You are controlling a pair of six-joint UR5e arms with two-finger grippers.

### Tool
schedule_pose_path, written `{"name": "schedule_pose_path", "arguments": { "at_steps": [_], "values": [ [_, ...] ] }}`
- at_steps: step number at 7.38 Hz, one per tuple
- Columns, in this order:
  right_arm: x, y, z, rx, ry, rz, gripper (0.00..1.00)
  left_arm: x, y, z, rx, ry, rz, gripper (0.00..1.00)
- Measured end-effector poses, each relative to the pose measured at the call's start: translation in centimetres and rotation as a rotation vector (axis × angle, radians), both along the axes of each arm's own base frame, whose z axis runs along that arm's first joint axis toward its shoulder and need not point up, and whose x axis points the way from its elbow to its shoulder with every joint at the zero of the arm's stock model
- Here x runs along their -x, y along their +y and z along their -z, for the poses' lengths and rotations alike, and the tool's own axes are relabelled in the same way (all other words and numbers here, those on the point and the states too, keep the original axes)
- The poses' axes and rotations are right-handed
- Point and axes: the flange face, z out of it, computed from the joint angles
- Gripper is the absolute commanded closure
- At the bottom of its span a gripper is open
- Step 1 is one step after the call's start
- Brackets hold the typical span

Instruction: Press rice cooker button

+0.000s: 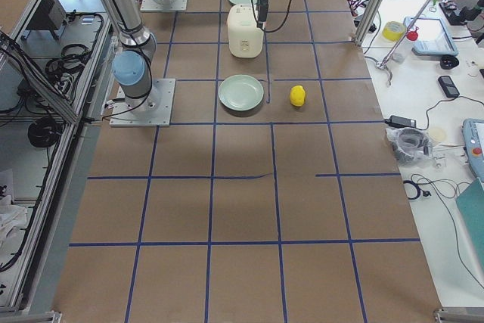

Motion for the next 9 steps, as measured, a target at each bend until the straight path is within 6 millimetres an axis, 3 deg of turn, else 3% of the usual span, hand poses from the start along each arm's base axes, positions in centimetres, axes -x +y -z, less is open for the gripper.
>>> {"name": "schedule_pose_path", "arguments": {
  "at_steps": [7,8,9],
  "values": [
    [0.1,0.1,0.3,-0.012,0.011,0.009,0.0,0.0,0.0,0.0,0.0,0.0,0.0,0.0],
    [0.0,0.0,0.5,-0.013,0.007,0.011,0.04,0.0,0.0,0.0,0.0,0.0,0.0,0.0],
    [-0.3,0.0,0.9,-0.016,0.0,0.015,0.23,0.0,0.0,0.0,0.0,0.0,0.0,0.0]
  ]
}}
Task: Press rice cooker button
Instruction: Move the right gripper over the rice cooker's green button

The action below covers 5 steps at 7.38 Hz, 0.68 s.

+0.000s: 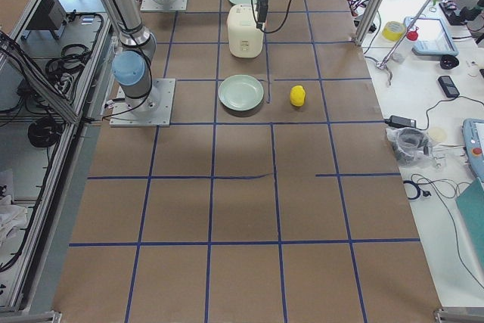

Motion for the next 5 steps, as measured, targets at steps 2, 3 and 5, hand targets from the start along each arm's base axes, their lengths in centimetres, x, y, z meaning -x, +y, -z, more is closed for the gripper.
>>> {"name": "schedule_pose_path", "arguments": {
  "at_steps": [2,3,5],
  "values": [
    [-1.7,0.4,1.3,-0.022,-0.038,0.045,0.83,0.0,0.0,0.0,0.0,0.0,0.0,0.0],
    [-2.8,0.6,2.0,-0.028,-0.061,0.062,1.0,0.0,0.0,0.0,0.0,0.0,0.0,0.0],
    [-5.8,1.2,3.6,-0.042,-0.108,0.098,1.0,0.0,0.0,0.0,0.0,0.0,0.0,0.0]
  ]
}}
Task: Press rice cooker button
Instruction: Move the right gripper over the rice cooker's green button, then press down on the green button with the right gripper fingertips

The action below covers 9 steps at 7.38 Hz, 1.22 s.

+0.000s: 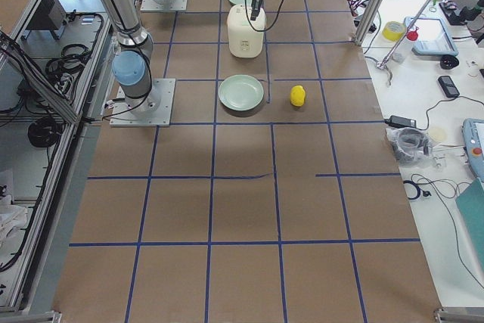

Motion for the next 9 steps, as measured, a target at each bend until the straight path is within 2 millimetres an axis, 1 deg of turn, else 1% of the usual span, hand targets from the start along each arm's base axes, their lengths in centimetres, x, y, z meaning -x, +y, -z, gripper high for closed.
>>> {"name": "schedule_pose_path", "arguments": {
  "at_steps": [3,4,5,6,9],
  "values": [
    [-5.0,1.0,4.0,-0.019,-0.017,0.002,1.0,0.0,0.0,0.0,0.0,0.0,0.0,0.0],
    [-6.0,1.4,5.4,-0.023,-0.016,-0.001,1.0,0.0,0.0,0.0,0.0,0.0,0.0,0.0],
    [-6.5,1.8,6.7,-0.028,-0.018,-0.004,1.0,0.0,0.0,0.0,0.0,0.0,0.0,0.0],
    [-6.9,2.0,7.5,-0.031,-0.03,-0.006,1.0,0.0,0.0,0.0,0.0,0.0,0.0,0.0],
    [-7.5,2.2,9.1,-0.046,-0.055,-0.012,1.0,0.0,0.0,0.0,0.0,0.0,0.0,0.0]
  ]
}}
